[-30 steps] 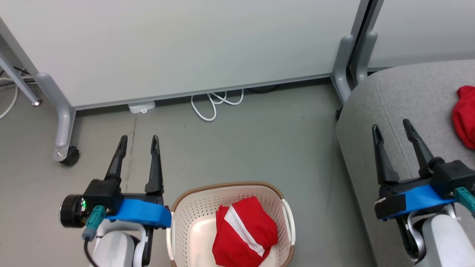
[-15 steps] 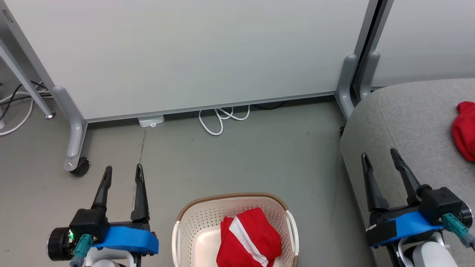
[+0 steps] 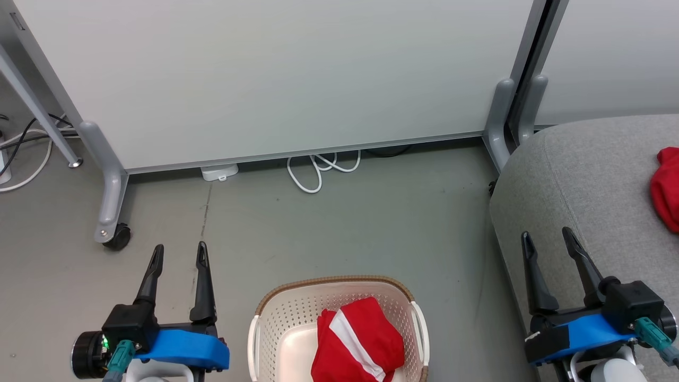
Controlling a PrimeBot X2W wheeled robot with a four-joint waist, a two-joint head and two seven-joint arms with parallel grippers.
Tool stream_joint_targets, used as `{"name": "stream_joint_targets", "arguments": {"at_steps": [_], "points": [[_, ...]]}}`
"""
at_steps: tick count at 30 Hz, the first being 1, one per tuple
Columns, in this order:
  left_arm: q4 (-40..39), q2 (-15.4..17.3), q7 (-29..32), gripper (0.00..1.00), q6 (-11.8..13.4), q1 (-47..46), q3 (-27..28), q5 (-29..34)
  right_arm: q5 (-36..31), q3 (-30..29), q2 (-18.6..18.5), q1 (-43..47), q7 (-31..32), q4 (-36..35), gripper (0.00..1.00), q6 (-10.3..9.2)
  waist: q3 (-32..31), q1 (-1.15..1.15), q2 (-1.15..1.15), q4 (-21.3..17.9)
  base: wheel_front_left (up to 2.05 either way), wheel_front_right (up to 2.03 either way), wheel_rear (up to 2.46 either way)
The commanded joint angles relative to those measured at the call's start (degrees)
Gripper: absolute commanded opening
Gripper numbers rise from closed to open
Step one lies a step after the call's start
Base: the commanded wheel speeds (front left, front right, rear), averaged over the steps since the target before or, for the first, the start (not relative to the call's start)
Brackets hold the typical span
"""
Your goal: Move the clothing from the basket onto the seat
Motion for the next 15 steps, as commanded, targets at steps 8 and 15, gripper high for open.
{"name": "stream_joint_targets", "arguments": {"at_steps": [8,15], "points": [[0.1,-0.1,-0.17,1.0,-0.13,-0.52,0.06,0.56,0.16,-0.01,0.45,0.21,-0.2,0.17,1.0,0.01,0.56,0.0,0.0,-0.17,0.0,0.0,0.0],[1.68,-0.1,-0.17,1.0,-1.3,-2.27,-1.73,1.07,0.26,0.15,0.52,-0.44,-0.2,0.1,1.0,0.01,1.9,0.0,0.0,-1.16,0.0,0.0,0.0]]}}
